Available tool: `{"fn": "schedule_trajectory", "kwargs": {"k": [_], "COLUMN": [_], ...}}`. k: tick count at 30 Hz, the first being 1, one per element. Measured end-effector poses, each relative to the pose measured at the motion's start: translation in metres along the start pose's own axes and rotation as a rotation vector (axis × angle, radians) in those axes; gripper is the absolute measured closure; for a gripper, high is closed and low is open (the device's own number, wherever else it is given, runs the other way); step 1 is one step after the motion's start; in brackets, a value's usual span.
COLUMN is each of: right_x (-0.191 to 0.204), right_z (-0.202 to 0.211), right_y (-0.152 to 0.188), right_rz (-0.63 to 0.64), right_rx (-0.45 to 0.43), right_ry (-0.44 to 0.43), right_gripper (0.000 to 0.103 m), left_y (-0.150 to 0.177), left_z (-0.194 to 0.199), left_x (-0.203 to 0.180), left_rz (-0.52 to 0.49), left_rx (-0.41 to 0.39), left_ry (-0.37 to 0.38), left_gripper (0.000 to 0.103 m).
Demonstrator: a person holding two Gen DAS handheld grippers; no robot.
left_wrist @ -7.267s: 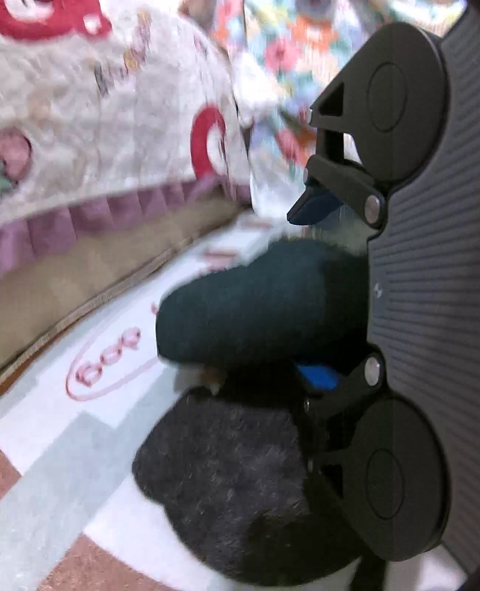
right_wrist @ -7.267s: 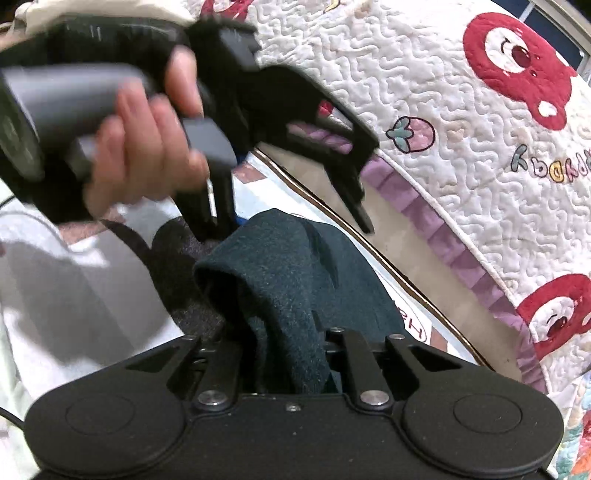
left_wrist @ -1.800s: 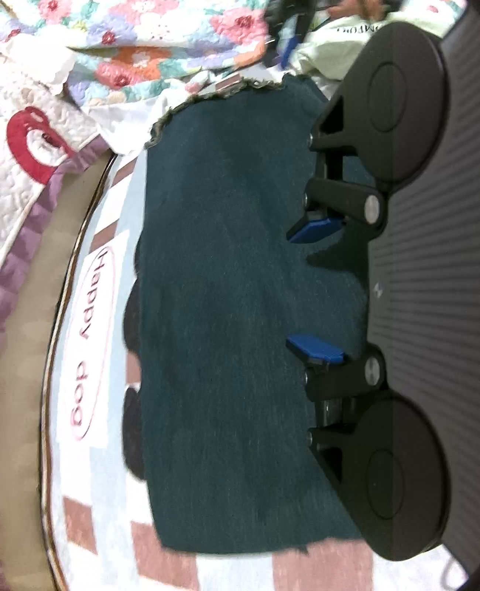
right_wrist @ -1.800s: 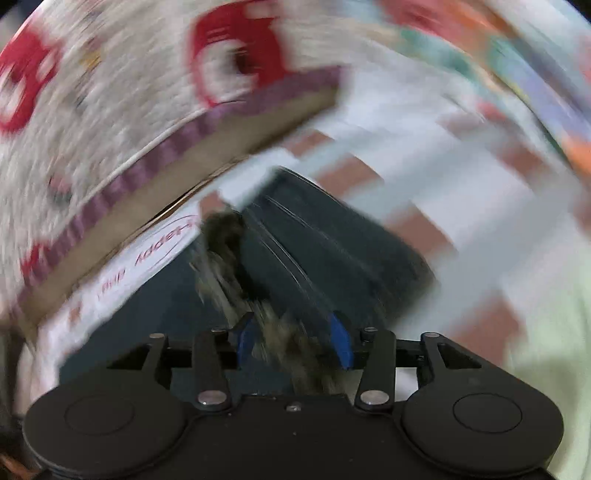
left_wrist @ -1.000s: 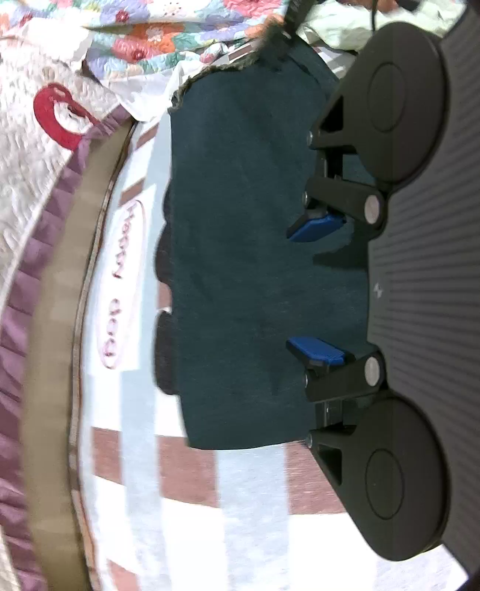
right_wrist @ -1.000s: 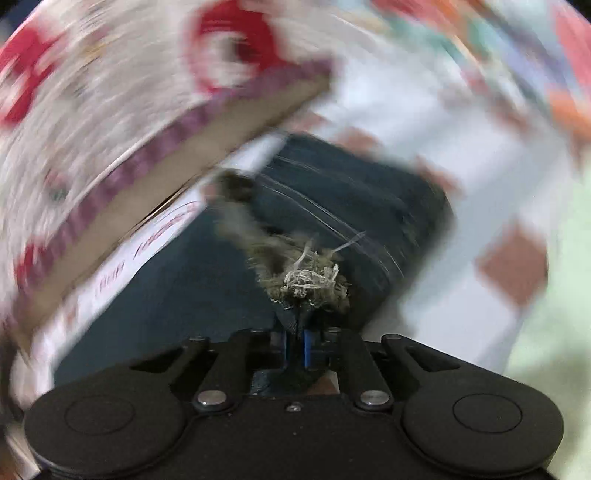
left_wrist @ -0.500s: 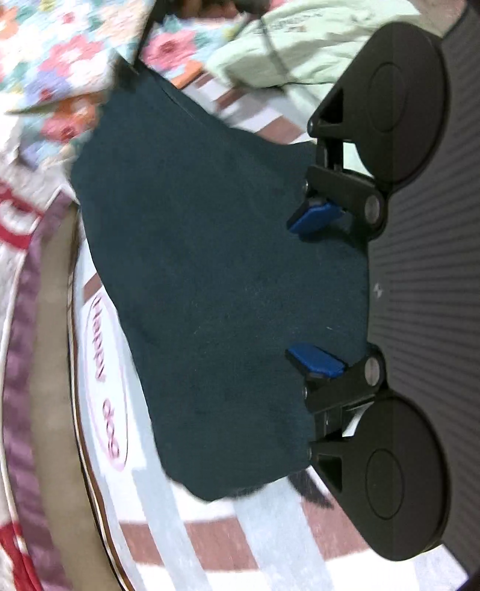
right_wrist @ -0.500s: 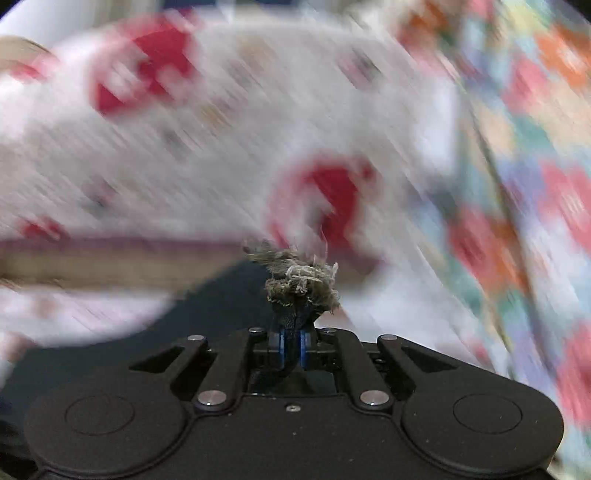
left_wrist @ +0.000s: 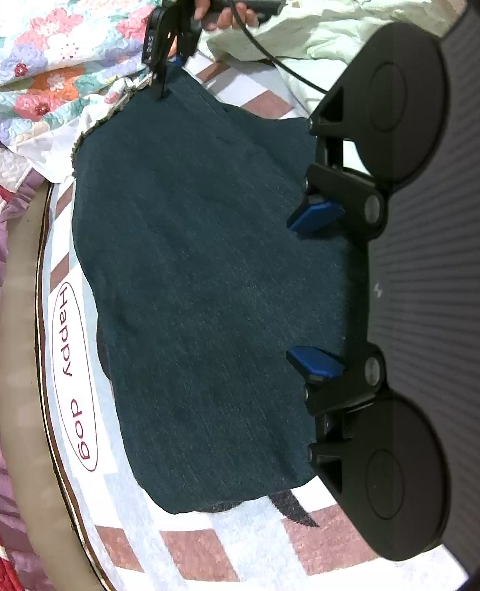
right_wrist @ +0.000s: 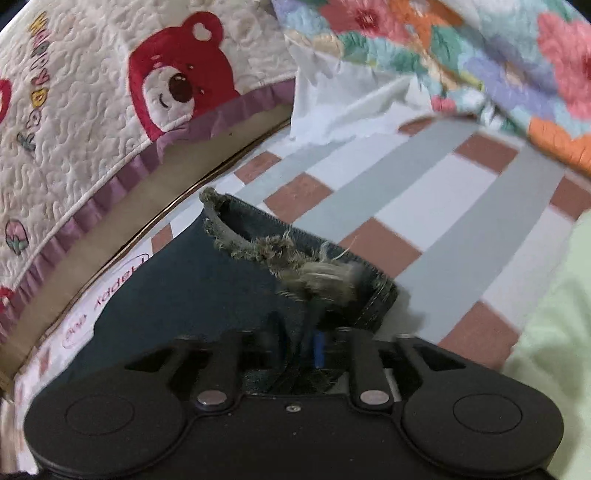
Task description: Fold clothes
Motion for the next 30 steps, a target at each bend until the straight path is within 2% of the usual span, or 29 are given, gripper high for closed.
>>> {"fn": "schedule_trajectory", "kwargs": {"k": [2,4,6,8,9,12,14,17,18,19,21,23,24,27,28,30], "right_x": [0.007,0.019,0.05,0.061,0.058,0.023,0.008,0.002,0.001,-0.001,-0.004,-0.007,-0.004,0.025,0.038,0.058], "right_z": [-0.006,-0.007,0.021,0.053,0.057,0.03,0.013,0.007,0.006,0.006,0.02,0.038,0.045,0.044,0.039,0.024], "right_y": [0.0,-0.007,-0.016,-0.014,-0.009,0.012,0.026,0.023,0.02,0.018,0.003,-0.014,-0.023,-0.048,-0.057,-0.073], "right_rz": [-0.001,0.039,0.224,0.341,0.366,0.342,0.332,0.287,0.273,0.26,0.233,0.194,0.165,0.138,0.16,0.205], "right_rx": [0.004,-0.002,-0.095,-0.166,-0.165,-0.025,0.025,0.032,0.035,0.036,-0.004,-0.056,-0.059,0.05,0.075,0.092], "right_ry": [-0.02,-0.026,-0.059,-0.027,0.013,0.157,0.22,0.268,0.286,0.304,0.328,0.345,0.294,0.038,-0.02,-0.065], "right_gripper": [0.053,0.092,0.094,0.095,0.095,0.095,0.094,0.085,0.072,0.065,0.063,0.056,0.056,0.057,0.057,0.053], "left_y": [-0.001,-0.002,-0.003,-0.002,-0.002,-0.002,-0.004,-0.003,-0.003,-0.004,-0.005,-0.009,-0.011,-0.03,-0.037,-0.057], "left_z": [0.002,0.006,0.007,0.006,0.005,0.002,0.001,-0.001,-0.001,-0.002,-0.001,-0.001,-0.001,-0.001,-0.001,0.002], "left_x": [0.006,0.011,0.013,0.013,0.011,0.005,0.002,-0.001,-0.001,-0.001,0.0,0.0,0.0,-0.011,-0.016,-0.029], "left_rz": [0.027,0.053,0.068,0.071,0.061,0.06,0.069,0.066,0.068,0.073,0.083,0.099,0.113,0.148,0.156,0.137], "left_rx": [-0.002,-0.006,-0.006,-0.003,0.0,0.006,0.008,0.007,0.006,0.002,-0.007,-0.021,-0.028,-0.067,-0.082,-0.128], "left_ry": [0.008,0.003,0.006,0.009,0.005,0.0,-0.006,-0.013,-0.014,-0.014,-0.009,0.002,0.01,0.065,0.086,0.117], "left_gripper": [0.035,0.035,0.035,0.035,0.035,0.035,0.035,0.035,0.035,0.035,0.035,0.035,0.035,0.035,0.035,0.035]}}
Point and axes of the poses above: each gripper's, at about its wrist camera, not at the fingertips, and z roughly against the way its jaws point, x to its left, y to its underside, the point moved 8 cm from there along -z, roughly the way its jaws point, and after that the axes turned 8 degrees about x, right-handed, at the moved point
